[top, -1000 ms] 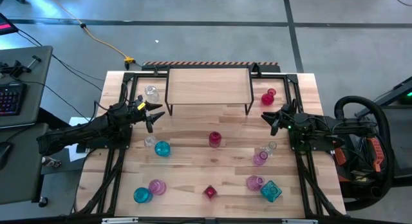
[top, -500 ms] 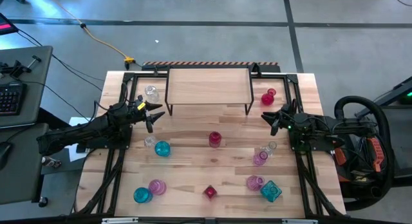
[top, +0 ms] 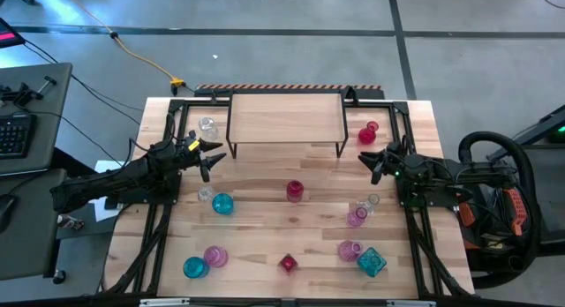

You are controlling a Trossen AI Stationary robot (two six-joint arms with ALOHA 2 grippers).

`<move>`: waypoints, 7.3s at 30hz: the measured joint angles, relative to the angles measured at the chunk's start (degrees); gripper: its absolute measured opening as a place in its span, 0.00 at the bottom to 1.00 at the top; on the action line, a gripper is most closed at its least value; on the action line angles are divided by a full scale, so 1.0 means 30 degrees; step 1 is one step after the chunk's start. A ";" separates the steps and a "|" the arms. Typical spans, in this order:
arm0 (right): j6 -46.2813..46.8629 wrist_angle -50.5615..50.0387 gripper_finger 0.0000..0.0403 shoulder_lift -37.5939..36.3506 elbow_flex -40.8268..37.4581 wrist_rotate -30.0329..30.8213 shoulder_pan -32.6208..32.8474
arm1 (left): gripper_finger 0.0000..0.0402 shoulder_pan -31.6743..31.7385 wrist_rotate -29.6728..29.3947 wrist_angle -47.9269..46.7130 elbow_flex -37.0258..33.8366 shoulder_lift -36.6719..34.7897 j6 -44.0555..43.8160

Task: Sort vases onto shelf
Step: Put the center red flower vase on the top shelf

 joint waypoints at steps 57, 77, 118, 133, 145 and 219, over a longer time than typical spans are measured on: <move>-0.3489 -0.3298 0.22 1.7018 1.7721 -0.2818 0.0000 | 0.45 0.0000 0.0005 0.0007 0.0004 0.0002 0.0000; -0.0969 -0.8169 0.22 2.5616 2.2717 -1.0112 -0.1566 | 0.45 -0.0004 0.0000 0.0000 0.0001 0.0004 0.0000; -0.1068 -0.5700 0.22 3.0530 2.2731 -1.1048 -0.0692 | 0.45 -0.0007 0.0000 0.0000 0.0007 0.0003 0.0000; -0.0838 -0.5561 0.22 3.1015 2.2731 -1.1080 -0.0568 | 0.45 0.0000 0.0007 -0.0007 0.0006 0.0000 0.0000; -0.0962 -0.5574 0.07 3.1015 2.2753 -1.1007 -0.0612 | 0.45 -0.0005 0.0007 0.0000 0.0000 0.0000 0.0000; -0.5728 -1.8859 0.00 2.9113 3.4723 -1.3330 -1.3879 | 0.45 0.0000 0.0007 0.0007 0.0000 0.0007 0.0000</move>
